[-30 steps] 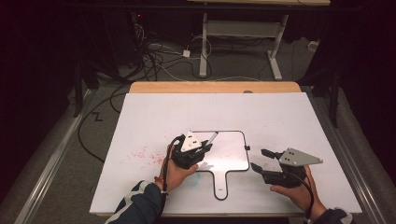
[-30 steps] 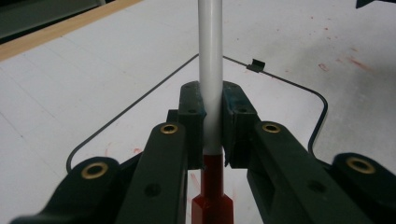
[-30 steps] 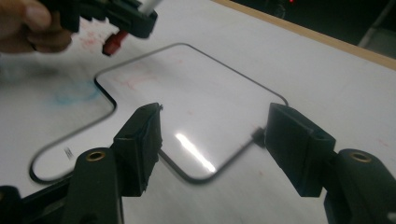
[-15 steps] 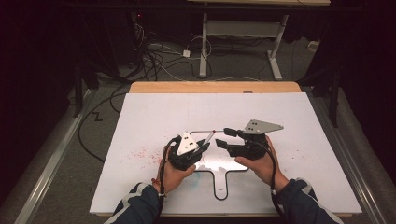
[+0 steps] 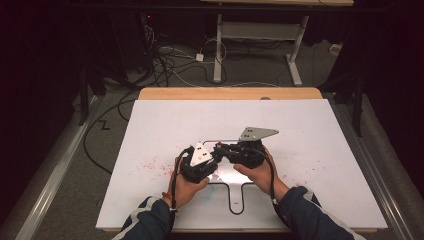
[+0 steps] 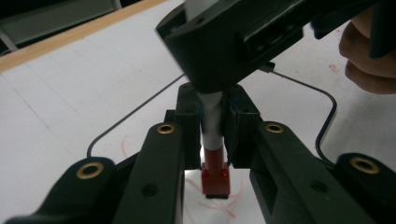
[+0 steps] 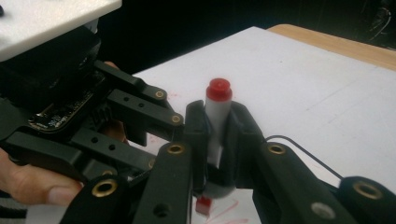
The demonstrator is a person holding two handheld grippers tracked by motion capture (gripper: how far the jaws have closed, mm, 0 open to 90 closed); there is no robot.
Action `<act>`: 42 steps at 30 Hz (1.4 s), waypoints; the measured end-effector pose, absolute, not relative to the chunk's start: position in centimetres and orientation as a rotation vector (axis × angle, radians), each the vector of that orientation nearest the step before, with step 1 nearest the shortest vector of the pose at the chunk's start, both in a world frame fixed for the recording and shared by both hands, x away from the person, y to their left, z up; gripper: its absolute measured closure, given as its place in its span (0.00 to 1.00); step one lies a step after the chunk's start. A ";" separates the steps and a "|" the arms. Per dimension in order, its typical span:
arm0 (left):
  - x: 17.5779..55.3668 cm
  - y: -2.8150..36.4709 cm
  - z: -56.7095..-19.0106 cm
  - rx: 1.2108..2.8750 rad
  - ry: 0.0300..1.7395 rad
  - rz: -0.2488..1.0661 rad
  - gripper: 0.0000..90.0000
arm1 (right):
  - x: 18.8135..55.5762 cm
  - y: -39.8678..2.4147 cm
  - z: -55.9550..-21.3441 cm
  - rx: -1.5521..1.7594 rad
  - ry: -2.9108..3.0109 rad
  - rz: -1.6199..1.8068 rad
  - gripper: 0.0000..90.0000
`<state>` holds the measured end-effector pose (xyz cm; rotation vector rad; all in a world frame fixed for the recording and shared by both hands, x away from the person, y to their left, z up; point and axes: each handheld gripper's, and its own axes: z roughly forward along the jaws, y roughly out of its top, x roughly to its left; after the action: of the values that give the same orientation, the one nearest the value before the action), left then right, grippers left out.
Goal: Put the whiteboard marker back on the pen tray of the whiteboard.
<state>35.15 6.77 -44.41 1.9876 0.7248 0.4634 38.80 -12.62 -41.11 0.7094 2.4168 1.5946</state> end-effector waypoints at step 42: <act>28.3 17.8 -46.6 2.036 0.891 0.631 0.23 | 44.7 -8.9 -43.1 0.529 2.303 1.380 0.91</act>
<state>28.32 17.81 -46.61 2.0355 0.8914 0.6307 44.73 -8.90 -43.14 0.5290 2.3031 1.3801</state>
